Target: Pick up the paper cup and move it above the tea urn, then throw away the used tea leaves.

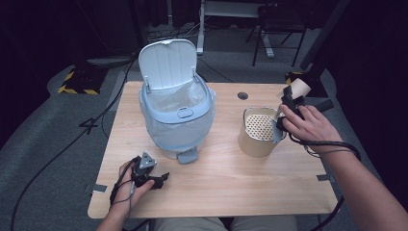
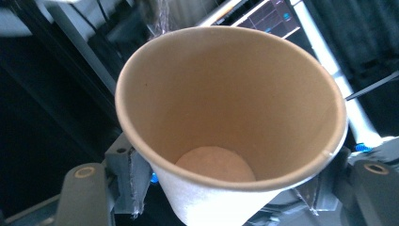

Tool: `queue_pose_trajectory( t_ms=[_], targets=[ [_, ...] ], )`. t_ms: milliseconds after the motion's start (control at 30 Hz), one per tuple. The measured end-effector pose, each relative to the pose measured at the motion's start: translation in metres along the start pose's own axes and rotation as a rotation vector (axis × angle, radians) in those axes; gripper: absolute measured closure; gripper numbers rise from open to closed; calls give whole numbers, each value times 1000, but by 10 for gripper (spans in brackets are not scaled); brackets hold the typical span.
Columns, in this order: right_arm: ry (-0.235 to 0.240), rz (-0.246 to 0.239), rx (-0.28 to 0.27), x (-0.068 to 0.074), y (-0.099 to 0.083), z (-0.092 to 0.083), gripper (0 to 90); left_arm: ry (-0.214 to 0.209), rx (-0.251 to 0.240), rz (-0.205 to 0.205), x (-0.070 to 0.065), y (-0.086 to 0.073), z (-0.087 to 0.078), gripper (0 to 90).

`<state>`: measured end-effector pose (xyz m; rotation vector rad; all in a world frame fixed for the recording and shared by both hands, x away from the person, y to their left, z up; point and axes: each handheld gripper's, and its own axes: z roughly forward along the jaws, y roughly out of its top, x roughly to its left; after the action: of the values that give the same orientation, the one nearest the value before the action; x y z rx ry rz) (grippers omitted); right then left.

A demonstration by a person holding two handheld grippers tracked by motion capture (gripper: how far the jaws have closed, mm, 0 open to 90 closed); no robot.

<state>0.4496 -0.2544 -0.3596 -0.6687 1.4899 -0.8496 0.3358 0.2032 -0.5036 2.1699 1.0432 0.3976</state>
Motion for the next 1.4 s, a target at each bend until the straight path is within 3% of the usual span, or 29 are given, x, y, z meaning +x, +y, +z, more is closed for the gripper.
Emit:
queue_pose_trajectory(
  t_ms=[33, 100, 133, 167, 200, 300, 333, 367, 500, 633, 667, 700, 733, 767, 800, 833, 867, 900, 933, 967, 1000, 1033, 1067, 1100, 1167, 1233, 1300, 1333, 1400],
  targets=[
    [0, 0, 0, 0, 0, 0, 316, 0, 0, 0, 0, 0, 0, 205],
    [-24, -80, 13, -4, 1, 1, 316, 3, 1, 4, 0, 0, 0, 205],
    [-24, -80, 13, -4, 1, 1, 316, 3, 1, 4, 0, 0, 0, 205],
    [-48, -126, 20, -6, 3, 0, 316, 3, 1, 4, 0, 0, 0, 205],
    [-48, -126, 20, -6, 3, 0, 316, 3, 1, 4, 0, 0, 0, 205],
    [-94, -204, 28, -8, 10, -3, 314, 0, 0, -2, 0, 0, 0, 204],
    [-94, -204, 28, -8, 10, -3, 314, 0, 0, -2, 0, 0, 0, 203],
    [-116, -254, 20, -11, 12, -3, 313, 0, 2, 1, 0, 0, 0, 203],
    [-136, -275, 43, -16, 11, -4, 311, 0, 0, -4, 0, 0, 0, 203],
    [-134, -257, 26, -19, 9, -4, 310, 0, 0, -4, 0, 0, 0, 204],
    [-61, -145, 4, -21, 6, -3, 307, 0, 2, 2, 0, 0, 0, 203],
    [-33, -72, -17, -22, 4, -3, 304, -1, 2, 1, 0, 0, 0, 204],
    [-33, -72, -17, -22, 4, -3, 304, -1, 2, 1, 0, 0, 0, 204],
    [61, 196, -82, -22, -4, -2, 299, -1, 2, 0, 0, 0, 0, 203],
    [92, 297, -110, -22, -6, -1, 297, -1, 2, 0, 0, 0, 0, 204],
    [92, 297, -110, -22, -6, -1, 297, -1, 2, 0, 0, 0, 0, 204],
    [132, 423, -139, -21, -10, -1, 295, 0, 0, -2, 0, 0, 0, 204],
    [155, 584, -171, -19, -15, -2, 292, 0, 0, -2, 0, 0, 0, 204],
    [155, 584, -171, -19, -15, -2, 292, 0, 0, -2, 0, 0, 0, 203],
    [162, 631, -187, -19, -17, -3, 292, 0, 0, -3, 0, 0, 0, 203],
    [192, 750, -231, -18, -21, -4, 291, -1, 0, -3, 0, 0, 0, 204],
    [213, 810, -249, -17, -23, -5, 291, -1, 0, -3, 0, 0, 0, 204],
    [283, 993, -317, -17, -29, -4, 291, 0, 0, -3, 0, 0, 0, 203],
    [307, 1066, -337, -17, -31, -3, 290, 0, 0, -3, 0, 0, 0, 203],
    [379, 1277, -384, -16, -36, -4, 288, -1, 0, -3, 0, 0, 0, 203],
    [424, 1435, -418, -15, -40, -3, 288, 0, -1, -2, 0, 0, 0, 203],
    [496, 1637, -493, -12, -45, 0, 288, -1, 0, -3, 0, 0, 0, 204],
    [496, 1637, -493, -12, -45, 0, 288, 1, -1, -2, 0, 0, 0, 204],
    [550, 1775, -555, -9, -49, 2, 289, 0, 0, -2, 0, 0, 0, 203]
  ],
)
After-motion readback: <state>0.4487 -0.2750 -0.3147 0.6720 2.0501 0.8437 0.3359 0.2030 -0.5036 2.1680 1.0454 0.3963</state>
